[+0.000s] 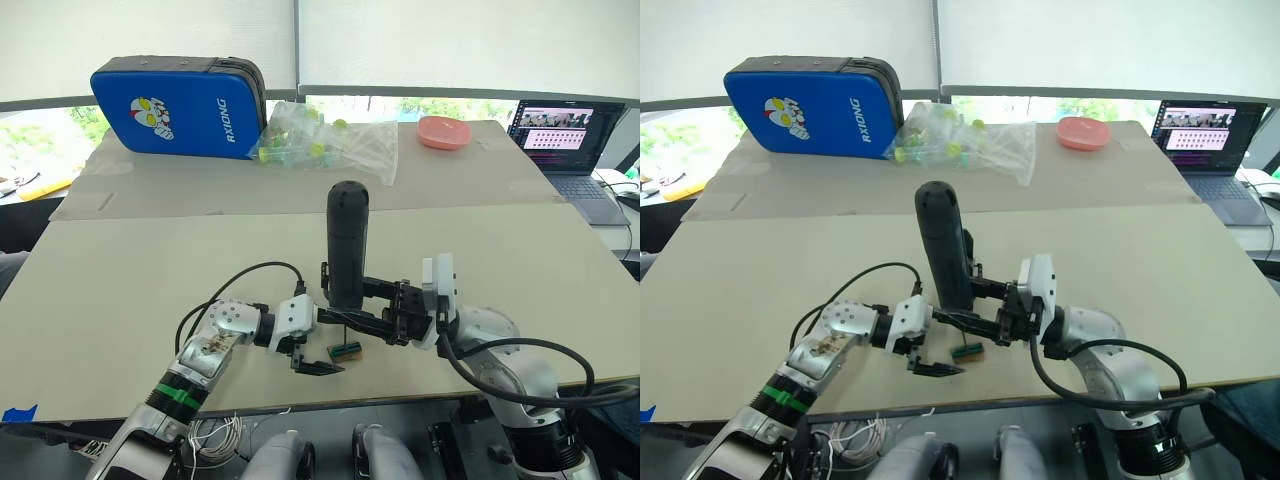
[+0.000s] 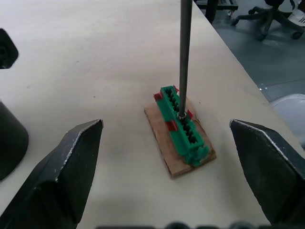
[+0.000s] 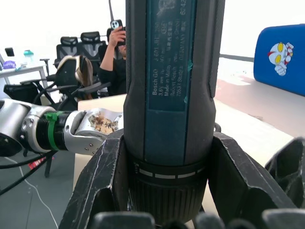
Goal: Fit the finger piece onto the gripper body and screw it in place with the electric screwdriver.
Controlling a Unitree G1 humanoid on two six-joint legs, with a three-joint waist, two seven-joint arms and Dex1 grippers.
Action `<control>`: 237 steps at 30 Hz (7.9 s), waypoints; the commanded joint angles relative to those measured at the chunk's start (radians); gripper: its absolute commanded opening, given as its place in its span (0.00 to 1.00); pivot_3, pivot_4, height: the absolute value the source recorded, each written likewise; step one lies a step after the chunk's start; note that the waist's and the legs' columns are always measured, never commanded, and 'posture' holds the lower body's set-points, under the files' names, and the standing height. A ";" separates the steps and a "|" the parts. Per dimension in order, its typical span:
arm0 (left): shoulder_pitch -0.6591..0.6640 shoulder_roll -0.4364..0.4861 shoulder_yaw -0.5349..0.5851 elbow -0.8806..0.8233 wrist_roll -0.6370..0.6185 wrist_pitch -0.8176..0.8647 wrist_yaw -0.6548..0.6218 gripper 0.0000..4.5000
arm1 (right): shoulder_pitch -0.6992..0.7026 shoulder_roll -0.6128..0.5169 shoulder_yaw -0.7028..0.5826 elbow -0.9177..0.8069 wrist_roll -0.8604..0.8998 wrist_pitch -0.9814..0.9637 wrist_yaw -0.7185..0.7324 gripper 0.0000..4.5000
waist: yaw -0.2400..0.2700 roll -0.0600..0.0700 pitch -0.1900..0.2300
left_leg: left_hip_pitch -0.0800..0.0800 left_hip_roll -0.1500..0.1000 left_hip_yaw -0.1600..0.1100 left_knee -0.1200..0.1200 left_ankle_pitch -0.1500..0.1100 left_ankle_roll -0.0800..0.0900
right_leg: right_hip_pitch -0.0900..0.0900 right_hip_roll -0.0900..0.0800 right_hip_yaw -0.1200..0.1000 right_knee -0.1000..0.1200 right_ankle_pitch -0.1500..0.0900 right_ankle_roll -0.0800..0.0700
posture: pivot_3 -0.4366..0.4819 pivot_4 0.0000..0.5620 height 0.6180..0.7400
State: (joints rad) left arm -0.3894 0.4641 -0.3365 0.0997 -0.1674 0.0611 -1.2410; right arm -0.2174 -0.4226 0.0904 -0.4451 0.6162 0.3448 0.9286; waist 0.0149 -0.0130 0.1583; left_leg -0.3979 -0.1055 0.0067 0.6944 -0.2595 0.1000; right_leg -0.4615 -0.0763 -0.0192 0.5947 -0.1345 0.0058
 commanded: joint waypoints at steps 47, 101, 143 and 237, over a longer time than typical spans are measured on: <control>-0.213 -0.211 0.057 0.335 0.018 -0.101 0.151 0.52 | -0.107 -0.093 -0.141 -0.145 0.219 0.152 -0.144 0.42 | 0.021 0.000 0.001 | -0.001 0.000 0.000 0.000 0.000 0.000 | -0.001 0.000 -0.001 0.000 0.000 0.000 | 0.48 0.27 1.00; -0.239 -0.271 0.114 0.422 0.080 -0.092 0.260 1.00 | -0.290 -0.110 -0.129 -0.110 0.275 0.253 -0.140 0.42 | 0.023 0.000 0.001 | -0.007 -0.001 0.000 0.005 -0.003 0.006 | -0.004 -0.001 -0.001 -0.001 0.001 0.001 | 0.48 0.27 1.00; -0.157 -0.264 0.107 0.283 0.053 -0.030 0.291 0.51 | -0.454 -0.002 -0.036 0.096 -0.020 0.118 -0.137 0.42 | 0.021 0.000 0.001 | -0.007 -0.001 0.001 0.003 0.000 0.001 | -0.006 -0.001 0.000 0.000 0.001 0.001 | 0.48 0.27 1.00; -0.168 -0.252 0.115 0.279 0.046 -0.038 0.287 0.51 | -0.498 0.028 -0.092 0.057 0.087 0.325 -0.260 0.42 | 0.009 0.000 0.000 | -0.008 -0.001 0.001 0.002 0.000 0.000 | -0.007 -0.001 0.000 0.000 0.001 0.001 | 0.48 0.27 1.00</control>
State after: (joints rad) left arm -0.5438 0.2155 -0.2189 0.4034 -0.1167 0.0428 -0.9504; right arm -0.6916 -0.3933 0.0313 -0.3340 0.6860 0.6951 0.6671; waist 0.0242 -0.0130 0.1588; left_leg -0.4055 -0.1070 0.0078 0.6968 -0.2592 0.1003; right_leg -0.4683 -0.0770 -0.0191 0.5948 -0.1336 0.0067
